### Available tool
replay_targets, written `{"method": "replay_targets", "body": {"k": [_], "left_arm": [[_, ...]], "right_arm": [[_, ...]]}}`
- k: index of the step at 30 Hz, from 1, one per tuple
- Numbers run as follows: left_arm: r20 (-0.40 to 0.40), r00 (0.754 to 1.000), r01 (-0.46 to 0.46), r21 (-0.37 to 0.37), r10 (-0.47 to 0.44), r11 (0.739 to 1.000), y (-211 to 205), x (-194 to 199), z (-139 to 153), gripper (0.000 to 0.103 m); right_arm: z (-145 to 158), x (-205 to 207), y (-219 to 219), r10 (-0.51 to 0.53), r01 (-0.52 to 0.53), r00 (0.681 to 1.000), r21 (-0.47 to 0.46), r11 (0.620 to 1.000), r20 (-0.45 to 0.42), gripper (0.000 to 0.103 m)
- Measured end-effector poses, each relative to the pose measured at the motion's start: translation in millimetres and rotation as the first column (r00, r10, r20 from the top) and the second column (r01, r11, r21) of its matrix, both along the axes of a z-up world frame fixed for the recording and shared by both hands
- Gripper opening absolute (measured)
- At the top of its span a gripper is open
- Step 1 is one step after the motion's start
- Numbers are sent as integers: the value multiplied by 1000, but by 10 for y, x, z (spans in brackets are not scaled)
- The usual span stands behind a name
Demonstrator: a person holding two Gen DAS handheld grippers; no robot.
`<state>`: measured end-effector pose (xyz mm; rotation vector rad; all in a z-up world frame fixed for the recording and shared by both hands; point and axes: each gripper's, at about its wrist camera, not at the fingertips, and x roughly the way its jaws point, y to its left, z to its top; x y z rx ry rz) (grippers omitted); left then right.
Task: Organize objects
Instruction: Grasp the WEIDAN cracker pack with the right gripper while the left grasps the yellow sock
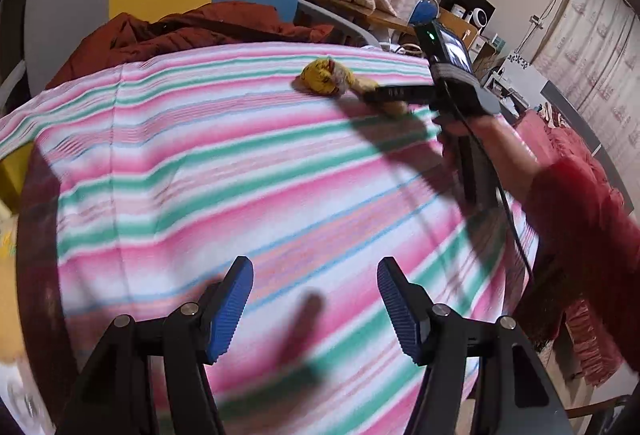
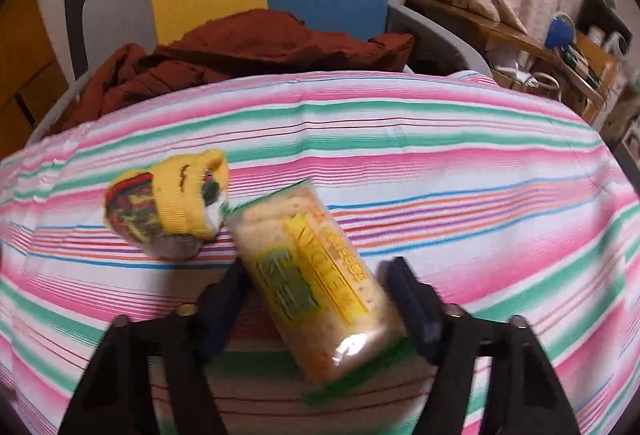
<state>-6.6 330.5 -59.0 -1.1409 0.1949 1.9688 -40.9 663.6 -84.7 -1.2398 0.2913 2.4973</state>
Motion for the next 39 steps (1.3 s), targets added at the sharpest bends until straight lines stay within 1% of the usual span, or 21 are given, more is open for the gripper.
{"method": "replay_targets", "body": {"k": [2, 4, 5, 8, 11, 15, 19, 23, 29, 31, 33, 34, 36, 38, 39], "left_arm": [[-9, 1000, 1, 2, -1, 1000, 161, -107, 24, 68], [-23, 1000, -4, -2, 4, 1000, 347, -214, 43, 80], [-30, 1000, -5, 0, 5, 1000, 443, -277, 52, 81], [-55, 998, -9, -16, 8, 1000, 723, -476, 41, 81], [-78, 997, -20, -49, 16, 999, 1044, -716, 11, 81], [-117, 993, -7, -43, 2, 999, 1385, -949, 14, 81], [-211, 977, -17, -67, 2, 998, 1676, -1148, 13, 81], [-267, 964, -28, -90, 3, 996, 1900, -1278, -34, 81], [-244, 970, -20, -95, -4, 995, 2133, -1393, -149, 81], [-269, 963, -12, -97, -15, 995, 2159, -1378, -199, 81], [-305, 951, 14, -112, -48, 994, 2183, -1326, -267, 81], [-295, 953, 37, -117, -70, 993, 2206, -1315, -295, 79], [-276, 958, 48, -102, -75, 994, 2202, -1340, -299, 78], [-239, 967, 66, -83, -84, 994, 2192, -1386, -323, 71], [-222, 971, 77, -75, -92, 994, 2190, -1403, -336, 66]], "right_arm": [[8, 74, -12, -31, 31, 999, -8, 999, -14, 51], [-4, 158, -54, -57, 57, 998, -8, 998, -30, 51], [-14, 188, -82, -63, 63, 997, -2, 998, -36, 51], [-30, 242, -125, -93, 93, 994, 7, 996, -54, 51], [-47, 256, -128, -118, 119, 991, 21, 993, -66, 51], [-57, 239, -157, -132, 136, 989, 50, 990, -69, 50], [-59, 260, -143, -163, 167, 984, 62, 984, -73, 50], [-67, 273, -112, -183, 188, 980, 63, 980, -84, 50], [-77, 279, -112, -195, 202, 977, 72, 977, -90, 50], [-80, 271, -118, -196, 203, 976, 73, 976, -91, 50], [-80, 273, -118, -198, 205, 976, 75, 976, -92, 50], [-82, 273, -120, -198, 205, 976, 75, 976, -93, 50], [-86, 278, -119, -199, 207, 975, 76, 975, -94, 50], [-88, 281, -126, -201, 208, 975, 80, 975, -95, 50], [-90, 282, -126, -201, 209, 975, 80, 975, -95, 50]]}}
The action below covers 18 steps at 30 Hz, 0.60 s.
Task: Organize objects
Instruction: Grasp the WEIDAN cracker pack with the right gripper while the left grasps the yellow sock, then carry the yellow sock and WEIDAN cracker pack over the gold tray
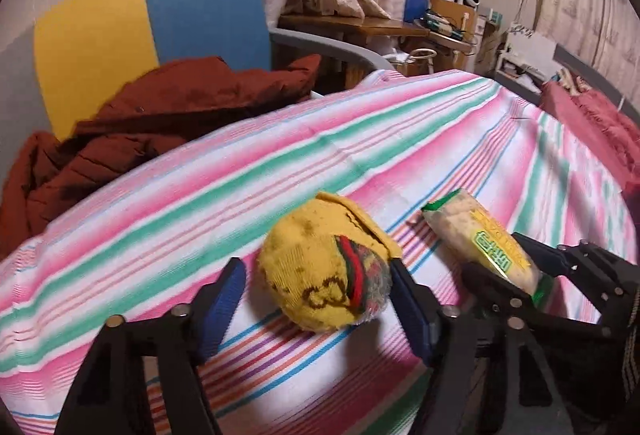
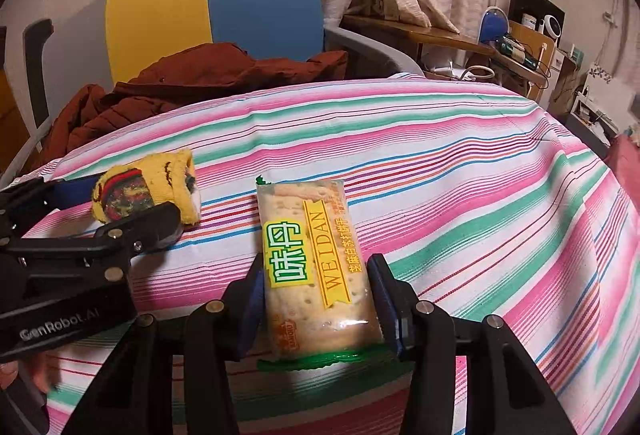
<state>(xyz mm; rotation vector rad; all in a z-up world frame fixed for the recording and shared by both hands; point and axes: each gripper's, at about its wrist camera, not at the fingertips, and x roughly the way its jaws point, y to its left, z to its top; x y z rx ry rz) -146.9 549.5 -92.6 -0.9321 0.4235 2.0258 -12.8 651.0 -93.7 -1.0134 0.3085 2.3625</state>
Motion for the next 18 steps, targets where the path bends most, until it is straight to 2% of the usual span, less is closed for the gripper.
{"method": "replay_targets", "body": {"k": [1, 6, 10, 18], "left_arm": [[13, 1000, 6, 6, -6, 1000, -5, -10, -7, 60], [24, 1000, 15, 18, -15, 1000, -16, -3, -23, 54], [-10, 1000, 11, 22, -11, 1000, -24, 49, 1, 48], [-60, 997, -43, 56, 47, 997, -199, 138, 81, 45]], "right_arm": [[-2, 2, 1, 0, 0, 1000, 0, 1000, -1, 50], [0, -5, -8, -1, 1, 1000, 7, 1000, 2, 50], [1, -5, -14, -3, 3, 1000, 15, 1000, 5, 50], [5, -7, -27, -7, 7, 1000, 23, 1000, 9, 50]]}}
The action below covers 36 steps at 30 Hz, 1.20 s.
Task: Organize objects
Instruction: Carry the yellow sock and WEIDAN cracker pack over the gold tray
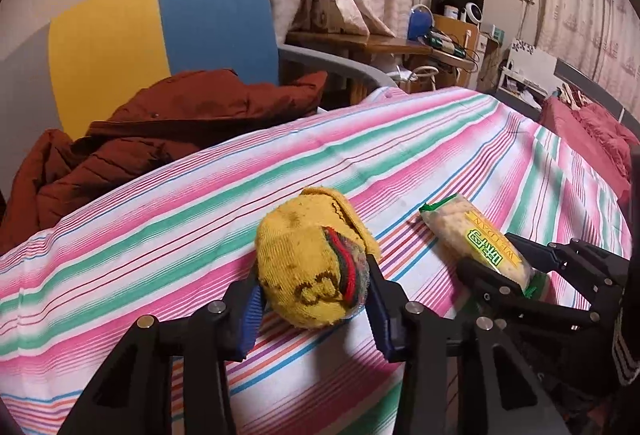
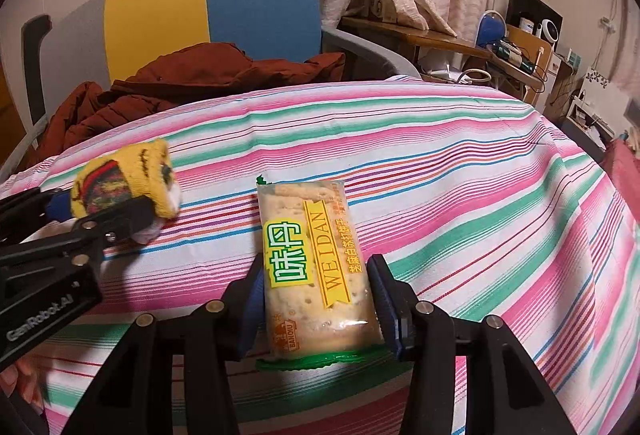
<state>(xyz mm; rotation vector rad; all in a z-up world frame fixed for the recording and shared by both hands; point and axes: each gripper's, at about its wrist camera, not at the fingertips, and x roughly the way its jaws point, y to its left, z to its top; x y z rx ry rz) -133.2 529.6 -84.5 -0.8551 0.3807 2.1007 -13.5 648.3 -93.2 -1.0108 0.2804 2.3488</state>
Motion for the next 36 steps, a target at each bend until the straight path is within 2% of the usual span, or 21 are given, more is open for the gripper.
{"method": "replay_targets", "body": {"k": [9, 16, 24, 36], "left_arm": [[-89, 996, 1, 3, -1, 1000, -96, 229, 78, 45], [-131, 991, -3, 24, 6, 1000, -277, 437, 143, 44], [-163, 987, 12, 40, -5, 999, -527, 761, 202, 44], [-214, 976, 49, 56, -36, 997, -906, 1261, 261, 44]], "right_arm": [[13, 23, 4, -26, 25, 1000, 19, 999, 4, 49], [50, 119, 53, -92, 93, 996, 26, 995, -18, 49], [234, 255, -105, -114, 124, 989, 120, 985, -93, 49], [409, 669, -442, -77, 86, 981, 46, 995, -179, 49]]}}
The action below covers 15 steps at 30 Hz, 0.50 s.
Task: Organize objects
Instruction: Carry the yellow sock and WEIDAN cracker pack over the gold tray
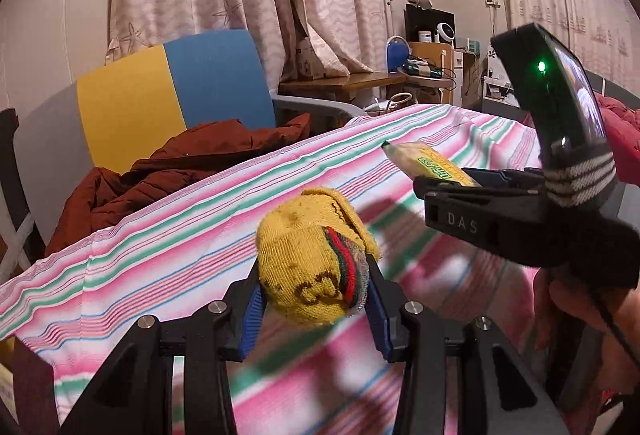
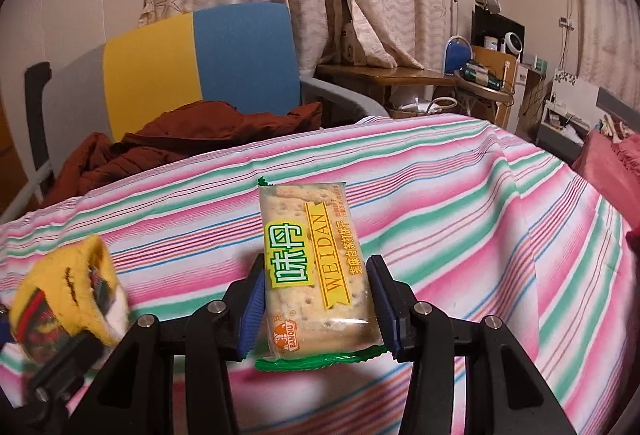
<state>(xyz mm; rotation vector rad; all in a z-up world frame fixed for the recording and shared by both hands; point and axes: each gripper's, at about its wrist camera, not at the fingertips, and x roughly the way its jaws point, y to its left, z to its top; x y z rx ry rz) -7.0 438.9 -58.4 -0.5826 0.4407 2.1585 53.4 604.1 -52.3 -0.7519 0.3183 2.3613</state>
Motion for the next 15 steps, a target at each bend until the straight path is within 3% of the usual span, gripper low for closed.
{"method": "replay_targets", "body": {"k": [15], "left_arm": [[109, 994, 3, 66, -10, 998, -660, 380, 96, 44]], "right_arm": [[257, 558, -603, 86, -93, 994, -109, 990, -63, 49]]}}
